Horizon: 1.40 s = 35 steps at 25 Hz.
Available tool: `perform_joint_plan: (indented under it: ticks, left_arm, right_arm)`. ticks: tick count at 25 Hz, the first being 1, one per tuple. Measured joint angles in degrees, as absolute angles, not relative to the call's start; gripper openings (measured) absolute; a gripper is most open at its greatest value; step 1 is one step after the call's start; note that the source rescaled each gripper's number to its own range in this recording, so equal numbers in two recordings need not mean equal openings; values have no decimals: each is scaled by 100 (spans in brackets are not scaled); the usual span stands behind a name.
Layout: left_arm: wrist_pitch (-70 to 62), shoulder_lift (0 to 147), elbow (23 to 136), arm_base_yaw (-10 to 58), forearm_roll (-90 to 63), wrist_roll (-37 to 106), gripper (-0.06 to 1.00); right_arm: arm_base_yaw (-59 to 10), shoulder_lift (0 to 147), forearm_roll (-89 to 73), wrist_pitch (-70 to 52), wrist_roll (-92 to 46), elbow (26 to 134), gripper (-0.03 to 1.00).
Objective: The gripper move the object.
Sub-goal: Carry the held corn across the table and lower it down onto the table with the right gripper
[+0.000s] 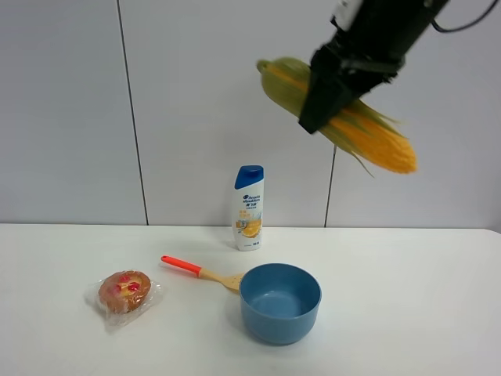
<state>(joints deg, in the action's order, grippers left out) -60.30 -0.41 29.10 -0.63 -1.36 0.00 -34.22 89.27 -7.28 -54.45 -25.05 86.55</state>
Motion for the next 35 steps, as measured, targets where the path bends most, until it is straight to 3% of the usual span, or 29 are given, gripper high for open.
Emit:
perform_joint_plan:
  ticks: [10,15,35]
  left_arm:
    - [-6030,-41,2910,-63,-136,0,100]
    - [-6030,-41,2910,-63,-136,0,100]
    - [-6030,-41,2910,-63,-136,0,100]
  right_arm:
    - [-4681,11167,-744,-6801,-3157,11573,1]
    - [-5147,12414,-749,-6929,-3667,12578,0]
    - [-5562,14426,-798,-6945,-5156,12807,0]
